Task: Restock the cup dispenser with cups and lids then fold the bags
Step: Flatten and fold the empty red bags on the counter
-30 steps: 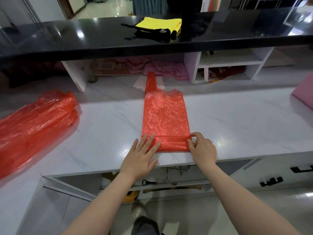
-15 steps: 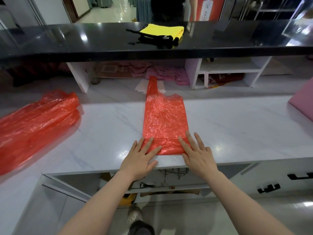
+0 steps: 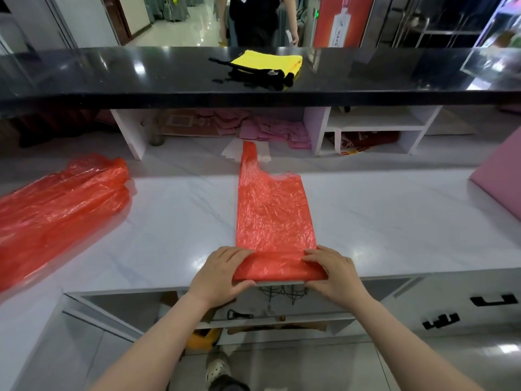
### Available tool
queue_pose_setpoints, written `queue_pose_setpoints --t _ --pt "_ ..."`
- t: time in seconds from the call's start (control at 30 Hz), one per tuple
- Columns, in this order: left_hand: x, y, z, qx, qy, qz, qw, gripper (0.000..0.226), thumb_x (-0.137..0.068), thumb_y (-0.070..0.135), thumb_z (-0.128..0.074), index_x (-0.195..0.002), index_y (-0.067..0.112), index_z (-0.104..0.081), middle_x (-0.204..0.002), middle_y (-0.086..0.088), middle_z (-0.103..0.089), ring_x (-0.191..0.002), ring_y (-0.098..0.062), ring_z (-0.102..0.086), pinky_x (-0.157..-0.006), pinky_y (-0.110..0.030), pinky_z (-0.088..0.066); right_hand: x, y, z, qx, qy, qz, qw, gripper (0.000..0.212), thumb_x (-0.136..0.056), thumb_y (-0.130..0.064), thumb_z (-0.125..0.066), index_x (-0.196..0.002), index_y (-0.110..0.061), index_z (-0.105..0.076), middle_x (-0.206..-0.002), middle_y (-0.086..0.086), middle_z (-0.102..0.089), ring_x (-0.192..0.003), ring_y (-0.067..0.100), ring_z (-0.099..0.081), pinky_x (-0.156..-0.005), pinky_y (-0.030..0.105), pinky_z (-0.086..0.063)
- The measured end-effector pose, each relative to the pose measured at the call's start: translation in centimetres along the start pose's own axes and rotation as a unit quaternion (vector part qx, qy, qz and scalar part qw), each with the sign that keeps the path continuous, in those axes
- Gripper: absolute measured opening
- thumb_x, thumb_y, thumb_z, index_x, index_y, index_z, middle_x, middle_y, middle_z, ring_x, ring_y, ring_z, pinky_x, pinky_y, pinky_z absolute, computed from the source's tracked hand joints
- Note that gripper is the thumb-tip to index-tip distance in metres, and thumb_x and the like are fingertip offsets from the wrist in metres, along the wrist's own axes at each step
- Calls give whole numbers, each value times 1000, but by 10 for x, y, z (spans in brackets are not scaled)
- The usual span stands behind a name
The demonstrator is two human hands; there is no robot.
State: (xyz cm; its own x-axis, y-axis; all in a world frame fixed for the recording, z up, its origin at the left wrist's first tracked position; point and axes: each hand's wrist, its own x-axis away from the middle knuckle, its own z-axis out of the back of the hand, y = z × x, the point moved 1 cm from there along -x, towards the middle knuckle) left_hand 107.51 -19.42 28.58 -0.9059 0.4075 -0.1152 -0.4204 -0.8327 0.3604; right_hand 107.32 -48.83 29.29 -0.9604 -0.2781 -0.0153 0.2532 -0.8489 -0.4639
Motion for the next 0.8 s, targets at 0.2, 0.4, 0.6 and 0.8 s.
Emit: queue_pose_setpoints --t 0.2,0.4,0.6,0.8 --pt "-3 -6 0 68 18 30 997 72 -75 68 -59 -135 31 -45 -130 15 -47 -117 1 -35 -99 -16 -25 -1 0 6 -189 100 -73 974 30 -85 -15 -66 -86 -46 -64 -91 -24 -64 -91 -2 -58 -78 19 -46" --pt "-10 -1 3 156 56 118 979 33 -83 41 -66 -114 41 -56 -107 27 -56 -100 5 -51 -90 -20 -44 -12 3 8 -226 109 -149 956 20 -92 -35 -58 -73 -31 -62 -65 -10 -62 -62 5 -55 -56 22 -38" --pt "-26 8 6 267 81 267 922 8 -88 33 -64 -87 38 -59 -82 17 -69 -81 -1 -64 -70 -19 -47 -15 4 5 -225 115 -161 954 10 -89 -32 -65 -90 -32 -55 -70 -7 -62 -66 7 -58 -55 16 -39" --pt "-30 14 4 235 96 258 932 18 -92 34 -59 -75 33 -64 -71 16 -65 -70 -3 -60 -59 -18 -39 -13 7 5 -247 127 -153 948 43 -87 -27 -69 -119 -40 -43 -67 2 -61 -64 10 -58 -58 17 -43"
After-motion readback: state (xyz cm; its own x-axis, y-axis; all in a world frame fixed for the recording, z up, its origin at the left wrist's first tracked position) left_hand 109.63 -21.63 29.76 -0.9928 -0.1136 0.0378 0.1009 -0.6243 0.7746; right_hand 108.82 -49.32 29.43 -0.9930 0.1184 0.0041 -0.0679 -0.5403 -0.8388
